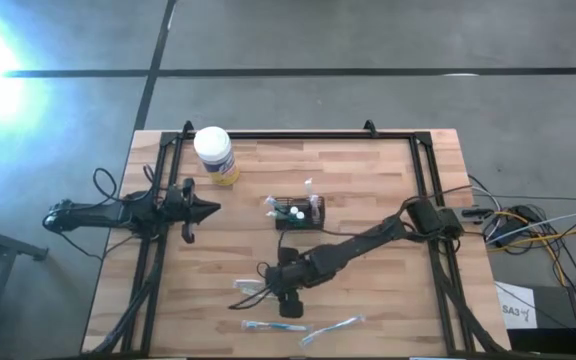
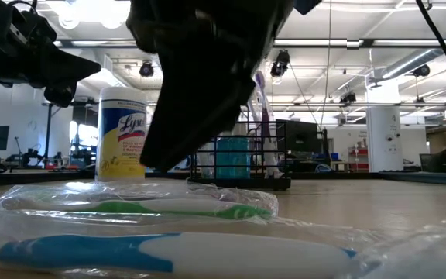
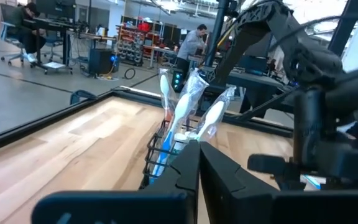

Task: Pick & Place toothbrushing station
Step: Put the purple toothbrush into the black wire organizer

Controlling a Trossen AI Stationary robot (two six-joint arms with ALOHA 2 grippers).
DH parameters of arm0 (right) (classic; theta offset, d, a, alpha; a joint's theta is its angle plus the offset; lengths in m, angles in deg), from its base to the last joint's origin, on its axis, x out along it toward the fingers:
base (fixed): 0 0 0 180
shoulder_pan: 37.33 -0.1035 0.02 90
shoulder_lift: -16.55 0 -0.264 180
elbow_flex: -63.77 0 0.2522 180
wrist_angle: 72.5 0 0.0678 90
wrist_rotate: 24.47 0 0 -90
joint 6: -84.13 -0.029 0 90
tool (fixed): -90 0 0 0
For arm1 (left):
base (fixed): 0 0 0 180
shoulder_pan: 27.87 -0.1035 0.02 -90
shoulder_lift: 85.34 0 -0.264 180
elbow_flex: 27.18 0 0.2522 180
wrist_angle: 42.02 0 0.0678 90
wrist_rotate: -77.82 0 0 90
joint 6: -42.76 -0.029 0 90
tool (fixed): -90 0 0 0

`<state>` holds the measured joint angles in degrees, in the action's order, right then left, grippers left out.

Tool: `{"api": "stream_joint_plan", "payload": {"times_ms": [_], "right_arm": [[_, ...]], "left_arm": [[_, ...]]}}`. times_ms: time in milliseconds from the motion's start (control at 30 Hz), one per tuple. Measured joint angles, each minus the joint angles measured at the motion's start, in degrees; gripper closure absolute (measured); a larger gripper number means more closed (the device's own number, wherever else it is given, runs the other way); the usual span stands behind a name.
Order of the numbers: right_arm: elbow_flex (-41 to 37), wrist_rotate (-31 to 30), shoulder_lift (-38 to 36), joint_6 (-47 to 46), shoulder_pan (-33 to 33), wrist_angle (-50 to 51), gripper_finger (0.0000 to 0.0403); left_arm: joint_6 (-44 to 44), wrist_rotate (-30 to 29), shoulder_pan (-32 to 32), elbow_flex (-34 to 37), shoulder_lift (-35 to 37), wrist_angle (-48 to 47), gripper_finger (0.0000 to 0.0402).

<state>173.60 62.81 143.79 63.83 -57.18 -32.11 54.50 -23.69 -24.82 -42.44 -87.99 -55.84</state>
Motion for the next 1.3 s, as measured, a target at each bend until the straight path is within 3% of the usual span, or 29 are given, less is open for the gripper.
{"api": "stream_joint_plan", "payload": {"times_ms": [333,833,1300], "right_arm": [[0.3,-5.1,4.7,-6.3,-0.6,-0.3,0.0200],[3.2,-4.2,0.1,-4.9,-0.9,0.0,0.0227],[4.0,-4.9,3.2,-4.6,0.0,-0.2,0.0227]], "left_arm": [[1.0,3.2,0.0,0.0,0.0,-0.1,0.0393],[1.2,6.0,0.0,0.0,0.0,-0.2,0.0393],[1.6,6.6,0.0,0.0,0.0,-0.6,0.0382]]}}
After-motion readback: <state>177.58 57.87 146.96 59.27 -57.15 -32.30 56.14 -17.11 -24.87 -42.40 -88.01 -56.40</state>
